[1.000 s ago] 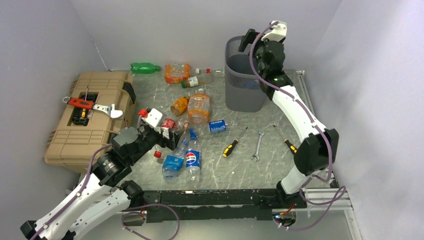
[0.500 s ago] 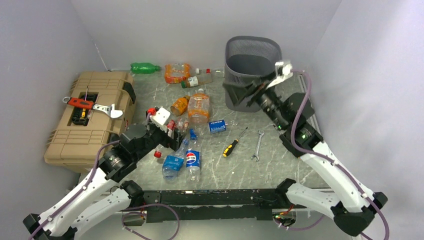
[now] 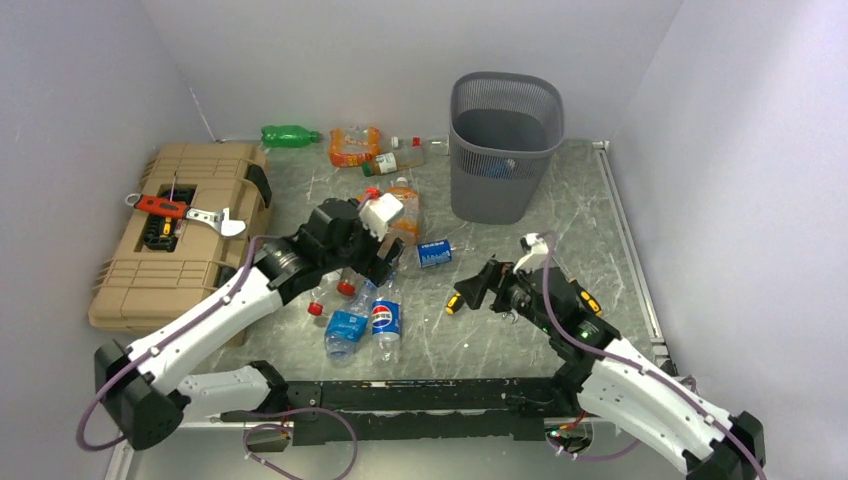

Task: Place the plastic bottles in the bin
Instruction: Pick up the plastic bottle at the center of the board.

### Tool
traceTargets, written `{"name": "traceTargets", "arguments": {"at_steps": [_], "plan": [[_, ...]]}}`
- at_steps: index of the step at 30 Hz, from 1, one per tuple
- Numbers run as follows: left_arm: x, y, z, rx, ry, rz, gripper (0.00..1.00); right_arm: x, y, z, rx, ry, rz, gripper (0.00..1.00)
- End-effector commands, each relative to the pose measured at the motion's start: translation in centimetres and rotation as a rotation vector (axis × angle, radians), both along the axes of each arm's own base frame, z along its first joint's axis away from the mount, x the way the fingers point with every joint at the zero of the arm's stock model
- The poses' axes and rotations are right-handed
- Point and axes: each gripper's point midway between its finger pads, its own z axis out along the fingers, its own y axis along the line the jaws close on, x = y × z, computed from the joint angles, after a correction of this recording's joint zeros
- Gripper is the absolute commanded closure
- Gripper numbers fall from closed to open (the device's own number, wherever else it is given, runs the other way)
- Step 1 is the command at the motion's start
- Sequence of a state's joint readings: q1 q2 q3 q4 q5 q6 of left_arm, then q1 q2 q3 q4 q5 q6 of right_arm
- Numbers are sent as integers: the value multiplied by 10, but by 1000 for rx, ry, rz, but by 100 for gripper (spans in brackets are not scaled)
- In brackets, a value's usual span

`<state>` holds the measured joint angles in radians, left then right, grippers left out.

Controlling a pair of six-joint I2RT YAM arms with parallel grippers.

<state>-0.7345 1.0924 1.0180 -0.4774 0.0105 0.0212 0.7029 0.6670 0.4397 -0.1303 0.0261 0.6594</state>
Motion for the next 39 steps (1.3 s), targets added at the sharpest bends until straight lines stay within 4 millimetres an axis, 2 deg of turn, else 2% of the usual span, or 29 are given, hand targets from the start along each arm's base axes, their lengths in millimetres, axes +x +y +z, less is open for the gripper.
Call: {"name": "traceTargets", "arguments": {"at_steps": [1,4,6,8,10,11,12,16,20,23,26,29,36,39], "plan": [[1,-5,-9,91,45,4,6,4,-17,13,102,-72,-116,1],[12,-10,-15,20,124,165,7,8,-31,6,80,-94,-181,1],[15,-15,-13,-121,173,284,7,13,-36,5,54,-98,-214,1],[12,-20,-10,-335,236,409,7,18,-38,2,16,-82,-237,1],[4,-18,-15,-518,300,505,9,19,-36,0,2,-74,-229,1],[-2,-17,-21,-557,330,524,9,19,-33,1,6,-74,-211,2],[-8,-14,-29,-544,359,551,9,17,-30,2,11,-77,-195,2],[-38,-1,-64,-262,476,601,8,14,-26,-1,2,-77,-155,2],[-64,-10,-77,-107,494,544,7,13,-24,-6,5,-68,-148,2],[-76,-9,-100,-3,525,554,6,11,-19,-11,20,-49,-131,2],[-83,-4,-126,70,569,608,6,8,-18,-13,22,-31,-118,2],[-84,-3,-141,93,580,633,5,6,-20,-13,26,-30,-122,2],[-87,-26,-155,61,619,556,7,1,-23,-15,28,-20,-119,2],[-89,-31,-162,77,622,546,9,0,-23,-15,28,-16,-117,2]]}}
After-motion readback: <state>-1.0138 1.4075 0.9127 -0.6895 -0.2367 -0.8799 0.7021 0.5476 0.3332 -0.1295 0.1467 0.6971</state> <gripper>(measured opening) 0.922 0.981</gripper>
